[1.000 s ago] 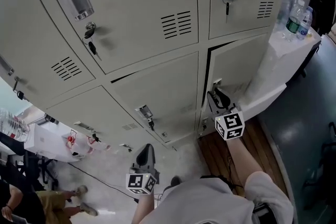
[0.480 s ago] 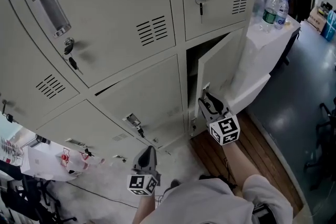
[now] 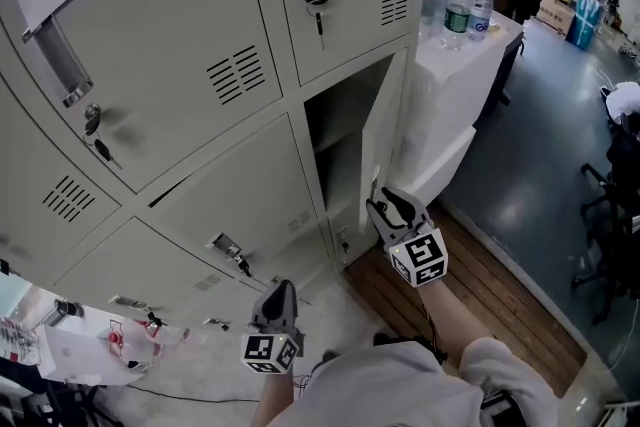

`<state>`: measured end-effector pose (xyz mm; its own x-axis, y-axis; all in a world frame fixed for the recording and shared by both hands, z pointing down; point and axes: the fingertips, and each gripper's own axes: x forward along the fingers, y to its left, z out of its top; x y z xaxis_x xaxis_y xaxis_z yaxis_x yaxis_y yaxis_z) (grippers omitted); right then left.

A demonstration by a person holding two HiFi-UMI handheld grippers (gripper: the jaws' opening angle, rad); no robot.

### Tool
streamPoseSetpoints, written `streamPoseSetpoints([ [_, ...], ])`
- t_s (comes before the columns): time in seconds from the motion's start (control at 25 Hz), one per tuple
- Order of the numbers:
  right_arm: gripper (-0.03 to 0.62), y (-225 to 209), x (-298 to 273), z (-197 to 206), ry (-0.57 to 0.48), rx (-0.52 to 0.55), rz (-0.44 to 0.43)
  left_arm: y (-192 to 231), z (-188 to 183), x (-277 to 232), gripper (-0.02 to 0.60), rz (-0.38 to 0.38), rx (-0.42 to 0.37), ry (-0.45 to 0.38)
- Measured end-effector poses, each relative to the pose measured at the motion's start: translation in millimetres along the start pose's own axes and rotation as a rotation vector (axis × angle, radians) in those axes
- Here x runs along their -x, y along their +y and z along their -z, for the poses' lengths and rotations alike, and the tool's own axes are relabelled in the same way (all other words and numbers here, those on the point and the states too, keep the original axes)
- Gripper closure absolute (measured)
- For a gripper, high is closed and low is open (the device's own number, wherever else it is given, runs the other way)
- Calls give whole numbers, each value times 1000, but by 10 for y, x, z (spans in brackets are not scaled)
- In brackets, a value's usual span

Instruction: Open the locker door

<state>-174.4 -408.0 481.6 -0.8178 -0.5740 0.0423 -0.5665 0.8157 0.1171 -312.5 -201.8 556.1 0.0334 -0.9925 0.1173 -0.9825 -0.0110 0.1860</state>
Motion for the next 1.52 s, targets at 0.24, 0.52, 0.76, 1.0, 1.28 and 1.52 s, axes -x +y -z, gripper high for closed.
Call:
streamPoseSetpoints([
  [0.24,453,-145,261,29,18,12,59,-262,45,-171,572,96,-1,18],
  [0.52,453,-416,590,89,38,31,145,-507,62,-336,572,169,-14,31],
  [0.76,476,-865,971,170,79,40,310,-741,62,-466,572,223,-25,35],
  [1.0,574,-1264,1384,250,91,-11,467,-1021,47,-573,572,277,-35,33],
  [1.28,577,-1314,1599,244,58,-64,477,-1151,57,-586,572,299,-47,36],
  [1.52,580,-1154,1601,194,7,-81,431,-1117,19,-496,572,277,-56,25],
])
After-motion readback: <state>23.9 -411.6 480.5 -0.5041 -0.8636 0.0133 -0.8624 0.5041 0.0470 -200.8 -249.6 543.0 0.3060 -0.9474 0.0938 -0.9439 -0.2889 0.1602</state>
